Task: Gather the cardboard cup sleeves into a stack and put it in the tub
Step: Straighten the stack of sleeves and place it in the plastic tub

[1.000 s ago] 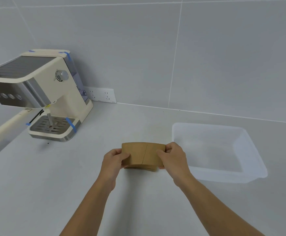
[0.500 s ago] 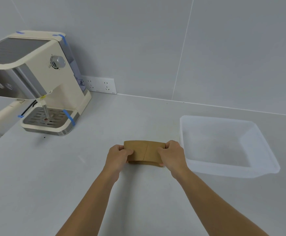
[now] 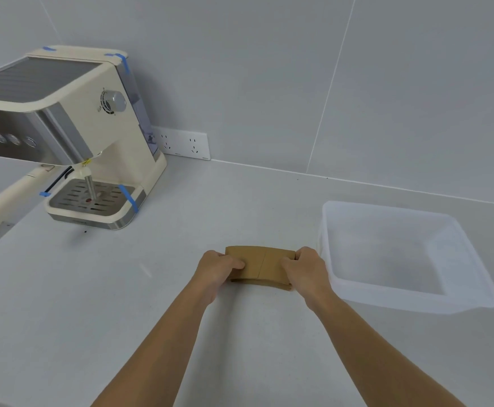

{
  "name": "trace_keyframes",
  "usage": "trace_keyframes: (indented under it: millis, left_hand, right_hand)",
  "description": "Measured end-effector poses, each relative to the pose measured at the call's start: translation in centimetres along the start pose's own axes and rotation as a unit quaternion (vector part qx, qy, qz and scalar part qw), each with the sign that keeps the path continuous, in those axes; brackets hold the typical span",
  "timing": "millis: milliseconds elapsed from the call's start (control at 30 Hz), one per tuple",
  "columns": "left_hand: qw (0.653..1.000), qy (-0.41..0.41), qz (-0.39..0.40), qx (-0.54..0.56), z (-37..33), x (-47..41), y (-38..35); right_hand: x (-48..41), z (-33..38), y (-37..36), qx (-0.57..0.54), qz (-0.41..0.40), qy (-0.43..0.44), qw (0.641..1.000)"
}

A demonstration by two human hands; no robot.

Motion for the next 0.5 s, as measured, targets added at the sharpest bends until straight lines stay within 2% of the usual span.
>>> trace_keyframes:
  millis: [133, 300, 500]
  left_hand:
    - [1.000, 0.022, 0.004, -0.017, -0.5, -0.3, 0.2]
    - [0.998, 0.034, 0.014, -0.041, -1.0, -0.9, 0.3]
    - [0.995, 0.049, 0.050, -0.064, -1.1, -1.2, 0.1]
  right_hand:
    - [-0.3, -0.3, 0.0, -0.003, 0.008, -0.016, 1.000]
    - [-0.1, -0.9, -0.2, -0.119, 0.071, -0.070, 0.988]
    - [-0.4, -1.3, 0.0, -0.157, 0.095, -0.105, 0.977]
Point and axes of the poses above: each hand's wrist, its own x-axis away from the middle knuckle, its own y-axis out of the back of the hand, z = x × y, the point moved 5 cm from there along -x, towards the middle knuckle, and after that the axes turned 5 degrees about z, right-handed, at the moved point
